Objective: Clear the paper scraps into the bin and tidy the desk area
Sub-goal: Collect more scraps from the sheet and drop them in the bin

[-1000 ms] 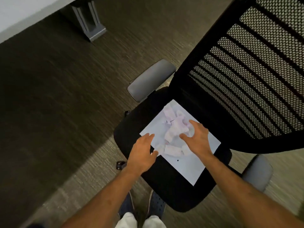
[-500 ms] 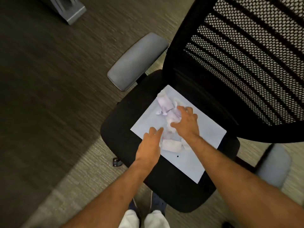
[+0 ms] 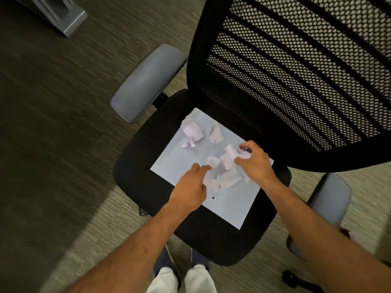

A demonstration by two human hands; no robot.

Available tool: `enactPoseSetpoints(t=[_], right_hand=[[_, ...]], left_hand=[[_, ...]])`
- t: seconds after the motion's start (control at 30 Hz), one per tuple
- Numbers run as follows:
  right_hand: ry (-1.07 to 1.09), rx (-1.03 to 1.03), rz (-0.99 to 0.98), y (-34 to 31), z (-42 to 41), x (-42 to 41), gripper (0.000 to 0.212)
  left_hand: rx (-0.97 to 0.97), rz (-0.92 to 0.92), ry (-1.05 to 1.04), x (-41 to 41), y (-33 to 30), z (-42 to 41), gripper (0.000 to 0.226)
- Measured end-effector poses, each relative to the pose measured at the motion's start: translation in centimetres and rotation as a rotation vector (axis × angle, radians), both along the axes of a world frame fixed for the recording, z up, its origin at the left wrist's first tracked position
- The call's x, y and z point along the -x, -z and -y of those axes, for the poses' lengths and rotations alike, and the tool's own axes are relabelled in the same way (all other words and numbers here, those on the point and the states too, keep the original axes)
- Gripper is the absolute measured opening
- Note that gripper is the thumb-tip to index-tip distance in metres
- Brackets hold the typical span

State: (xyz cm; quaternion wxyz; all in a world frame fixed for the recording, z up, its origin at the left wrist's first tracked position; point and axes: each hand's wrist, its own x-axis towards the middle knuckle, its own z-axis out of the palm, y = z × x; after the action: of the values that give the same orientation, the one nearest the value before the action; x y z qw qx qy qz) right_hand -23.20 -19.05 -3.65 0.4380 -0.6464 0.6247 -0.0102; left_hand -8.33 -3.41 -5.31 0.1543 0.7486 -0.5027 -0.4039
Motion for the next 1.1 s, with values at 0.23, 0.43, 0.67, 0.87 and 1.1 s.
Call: enactPoseSetpoints(t=[0.23, 0.43, 0.67, 0.87, 1.1], right_hand=[[-0.075, 0.023, -0.118, 1.1, -3.4, 2.9, 0.047], [-0.039, 0.001, -0.112, 2.6, -4.8, 2.5, 0.05], [0.179, -0.058, 0.068, 3.9, -5.5, 0.4, 0.032], [0.344, -0.102, 0.159, 3.6, -5.2, 0.5, 0.033], [0.428, -0.109, 0.277, -0.8, -5.3, -1.5, 0.031]], left_hand=[[-0.083, 0.174, 0.111, 1.5, 1.5, 0.0, 0.055], [-0.062, 0.215, 0.086, 1.3, 2.3, 0.7, 0.047], [0.015, 0.144, 0.1, 1.2, 3.2, 1.1, 0.058], [0.125, 0.095, -0.11, 1.0, 2.5, 1.1, 0.024], [0.179, -0.16, -0.587, -2.0, -1.3, 0.5, 0.016]])
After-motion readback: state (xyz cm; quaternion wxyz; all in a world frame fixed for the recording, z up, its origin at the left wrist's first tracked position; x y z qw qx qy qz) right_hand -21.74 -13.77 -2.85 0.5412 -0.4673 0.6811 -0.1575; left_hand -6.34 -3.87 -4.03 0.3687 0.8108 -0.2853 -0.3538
